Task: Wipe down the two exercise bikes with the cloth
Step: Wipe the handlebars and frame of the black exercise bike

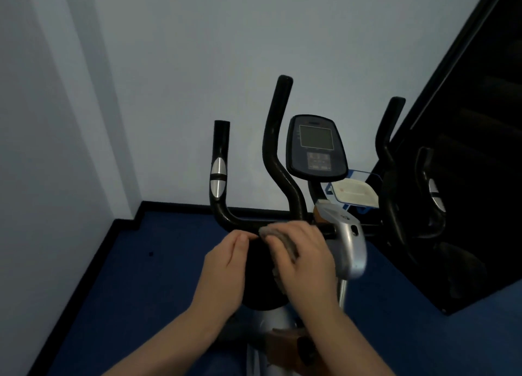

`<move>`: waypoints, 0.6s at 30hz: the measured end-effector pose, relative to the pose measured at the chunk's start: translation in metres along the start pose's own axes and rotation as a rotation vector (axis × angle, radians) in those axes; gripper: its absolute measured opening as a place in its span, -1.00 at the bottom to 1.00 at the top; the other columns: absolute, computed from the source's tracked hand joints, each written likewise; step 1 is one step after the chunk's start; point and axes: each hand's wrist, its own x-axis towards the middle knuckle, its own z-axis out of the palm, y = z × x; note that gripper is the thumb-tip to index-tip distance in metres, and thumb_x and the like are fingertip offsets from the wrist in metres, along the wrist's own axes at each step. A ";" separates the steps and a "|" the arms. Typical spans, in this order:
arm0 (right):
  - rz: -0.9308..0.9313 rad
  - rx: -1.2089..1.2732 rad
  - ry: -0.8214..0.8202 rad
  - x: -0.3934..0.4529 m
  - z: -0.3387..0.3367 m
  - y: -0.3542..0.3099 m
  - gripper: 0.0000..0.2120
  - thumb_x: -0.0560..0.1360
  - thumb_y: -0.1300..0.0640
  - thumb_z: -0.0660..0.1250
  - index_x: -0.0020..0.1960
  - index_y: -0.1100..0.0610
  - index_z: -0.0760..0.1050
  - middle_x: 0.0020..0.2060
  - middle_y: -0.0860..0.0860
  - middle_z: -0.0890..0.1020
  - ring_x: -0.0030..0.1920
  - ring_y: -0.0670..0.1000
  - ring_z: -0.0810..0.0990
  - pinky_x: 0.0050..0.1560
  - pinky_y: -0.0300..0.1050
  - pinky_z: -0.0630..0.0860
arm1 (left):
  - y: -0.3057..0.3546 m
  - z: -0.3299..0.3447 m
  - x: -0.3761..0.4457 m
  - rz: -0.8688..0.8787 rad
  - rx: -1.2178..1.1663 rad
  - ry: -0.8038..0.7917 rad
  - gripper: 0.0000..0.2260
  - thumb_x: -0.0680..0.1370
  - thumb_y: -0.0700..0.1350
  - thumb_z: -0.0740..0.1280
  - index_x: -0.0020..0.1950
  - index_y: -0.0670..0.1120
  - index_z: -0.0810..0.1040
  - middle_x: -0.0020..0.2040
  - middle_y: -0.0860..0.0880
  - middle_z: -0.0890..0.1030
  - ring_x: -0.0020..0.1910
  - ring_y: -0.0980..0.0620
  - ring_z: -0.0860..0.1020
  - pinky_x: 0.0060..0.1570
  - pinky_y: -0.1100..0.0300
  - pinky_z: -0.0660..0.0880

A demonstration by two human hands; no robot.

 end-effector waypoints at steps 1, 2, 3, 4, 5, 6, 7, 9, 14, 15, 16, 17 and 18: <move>0.015 0.009 0.000 -0.008 -0.002 0.004 -0.80 0.52 0.12 0.39 0.13 -0.05 0.61 0.02 -0.20 0.57 0.09 -0.15 0.50 0.09 -0.33 0.41 | 0.000 0.000 -0.001 -0.009 0.022 -0.002 -0.71 0.68 -0.03 0.12 -0.05 0.13 0.63 -0.13 0.10 0.67 -0.13 0.16 0.62 -0.16 0.31 0.52; 0.021 0.008 -0.014 -0.014 -0.005 0.008 -0.78 0.53 0.11 0.39 0.16 -0.07 0.59 0.04 -0.22 0.55 0.10 -0.15 0.49 0.10 -0.32 0.41 | 0.000 0.000 -0.003 -0.013 0.034 -0.008 -0.70 0.67 -0.01 0.12 -0.06 0.13 0.63 -0.15 0.09 0.66 -0.15 0.15 0.62 -0.19 0.29 0.53; 0.022 0.002 -0.043 -0.016 -0.009 0.010 -0.77 0.53 0.10 0.37 0.17 -0.09 0.57 0.05 -0.25 0.52 0.11 -0.16 0.48 0.11 -0.31 0.41 | 0.001 0.000 -0.004 -0.015 0.040 -0.010 -0.70 0.67 0.00 0.11 -0.07 0.13 0.62 -0.17 0.08 0.66 -0.18 0.15 0.61 -0.21 0.28 0.53; 0.034 -0.002 -0.081 -0.011 -0.010 0.010 -0.79 0.55 0.07 0.35 0.17 -0.11 0.56 0.04 -0.26 0.51 0.10 -0.18 0.48 0.10 -0.29 0.42 | 0.002 0.000 -0.004 -0.016 0.045 -0.004 -0.69 0.68 0.00 0.11 -0.08 0.11 0.62 -0.19 0.07 0.65 -0.21 0.13 0.61 -0.24 0.25 0.52; 0.063 0.000 -0.120 0.000 -0.008 0.007 -0.82 0.57 0.04 0.30 0.15 -0.10 0.55 0.03 -0.25 0.51 0.08 -0.18 0.48 0.09 -0.25 0.44 | 0.003 0.001 -0.004 -0.019 0.050 0.008 -0.68 0.68 0.00 0.10 -0.10 0.09 0.62 -0.21 0.04 0.64 -0.23 0.10 0.60 -0.26 0.21 0.52; 0.096 -0.025 -0.172 0.012 -0.003 0.003 -0.84 0.59 0.01 0.25 0.13 -0.08 0.54 0.01 -0.21 0.51 0.06 -0.15 0.49 0.08 -0.18 0.46 | 0.003 0.002 -0.004 -0.023 0.053 0.023 -0.67 0.68 0.00 0.09 -0.11 0.04 0.61 -0.23 0.00 0.63 -0.26 0.06 0.58 -0.27 0.16 0.49; 0.119 -0.092 -0.223 0.022 0.002 -0.001 -0.82 0.61 -0.02 0.20 0.13 -0.06 0.54 0.01 -0.17 0.51 0.06 -0.12 0.49 0.07 -0.11 0.46 | 0.004 0.003 -0.004 -0.026 0.059 0.038 -0.65 0.67 0.00 0.08 -0.14 -0.02 0.60 -0.25 -0.04 0.61 -0.29 0.04 0.56 -0.29 0.13 0.46; 0.108 -0.199 -0.271 0.027 0.008 -0.005 -0.78 0.64 -0.06 0.12 0.14 -0.05 0.50 0.03 -0.12 0.50 0.07 -0.08 0.49 0.05 -0.06 0.46 | 0.004 0.002 -0.006 -0.028 0.087 0.059 -0.62 0.65 0.04 0.07 -0.23 -0.07 0.53 -0.32 -0.07 0.56 -0.37 0.05 0.48 -0.34 0.07 0.41; 0.054 -0.181 -0.122 -0.014 -0.012 0.005 -0.78 0.58 -0.13 0.03 0.11 -0.15 0.39 -0.05 -0.16 0.40 -0.04 -0.12 0.43 -0.20 -0.18 0.45 | 0.006 -0.002 -0.007 -0.046 0.159 0.043 -0.62 0.60 0.13 0.06 -0.35 0.00 0.34 -0.40 0.03 0.44 -0.40 0.11 0.38 -0.35 -0.06 0.36; 0.071 -0.189 -0.102 -0.013 -0.009 0.005 -0.79 0.57 -0.12 0.03 0.09 -0.13 0.39 -0.06 -0.15 0.40 -0.04 -0.11 0.44 -0.21 -0.17 0.45 | 0.007 -0.002 -0.006 -0.047 0.150 0.049 -0.61 0.59 0.14 0.06 -0.34 -0.04 0.36 -0.39 0.02 0.44 -0.39 0.10 0.39 -0.33 -0.08 0.37; 0.097 -0.189 -0.098 -0.007 -0.003 0.004 -0.80 0.57 -0.11 0.04 0.07 -0.11 0.39 -0.06 -0.14 0.41 -0.04 -0.10 0.45 -0.19 -0.13 0.46 | 0.007 -0.001 -0.006 -0.048 0.137 0.054 -0.59 0.60 0.13 0.06 -0.31 -0.10 0.38 -0.38 -0.01 0.45 -0.38 0.08 0.40 -0.32 -0.11 0.39; 0.136 -0.170 -0.100 -0.001 0.003 0.002 -0.81 0.58 -0.09 0.06 0.06 -0.09 0.41 -0.06 -0.14 0.43 -0.03 -0.09 0.46 -0.16 -0.11 0.46 | 0.007 0.001 -0.006 -0.050 0.128 0.054 -0.58 0.64 0.09 0.06 -0.28 -0.14 0.41 -0.36 -0.06 0.47 -0.37 0.05 0.42 -0.29 -0.14 0.41; 0.176 -0.122 -0.082 0.001 0.008 0.000 -0.83 0.60 -0.06 0.09 0.04 -0.08 0.43 -0.06 -0.14 0.45 -0.02 -0.10 0.46 -0.13 -0.11 0.47 | 0.007 0.001 -0.007 -0.047 0.127 0.052 -0.59 0.67 0.04 0.07 -0.24 -0.15 0.45 -0.33 -0.09 0.51 -0.35 0.04 0.44 -0.27 -0.13 0.43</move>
